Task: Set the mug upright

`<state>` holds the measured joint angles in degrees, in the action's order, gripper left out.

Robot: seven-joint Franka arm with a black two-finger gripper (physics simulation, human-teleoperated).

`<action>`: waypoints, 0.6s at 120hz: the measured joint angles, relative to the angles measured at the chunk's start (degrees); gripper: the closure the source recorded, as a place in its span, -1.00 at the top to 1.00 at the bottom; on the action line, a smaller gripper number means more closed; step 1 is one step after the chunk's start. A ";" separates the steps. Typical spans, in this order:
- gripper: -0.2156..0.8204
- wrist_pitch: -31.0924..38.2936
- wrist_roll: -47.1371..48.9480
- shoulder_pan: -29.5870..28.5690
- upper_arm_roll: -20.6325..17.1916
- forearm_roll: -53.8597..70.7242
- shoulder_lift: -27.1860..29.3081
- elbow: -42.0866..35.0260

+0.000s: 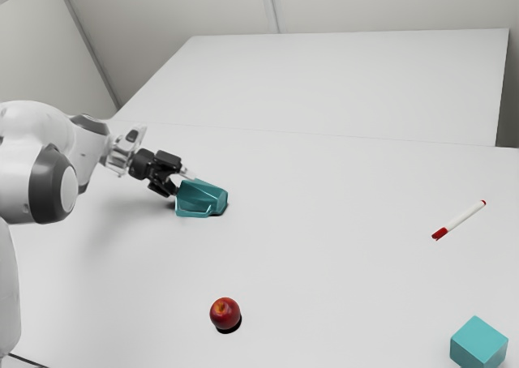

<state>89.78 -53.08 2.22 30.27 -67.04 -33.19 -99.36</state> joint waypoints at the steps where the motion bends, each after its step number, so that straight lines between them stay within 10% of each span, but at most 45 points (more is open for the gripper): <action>1: 0.58 0.00 -0.04 0.02 -0.04 -0.01 0.00 -0.03; 72: -0.74 0.95 -1.47 0.79 -0.72 0.25 0.87 -0.36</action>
<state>90.73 -54.55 3.01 29.55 -66.79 -32.32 -99.72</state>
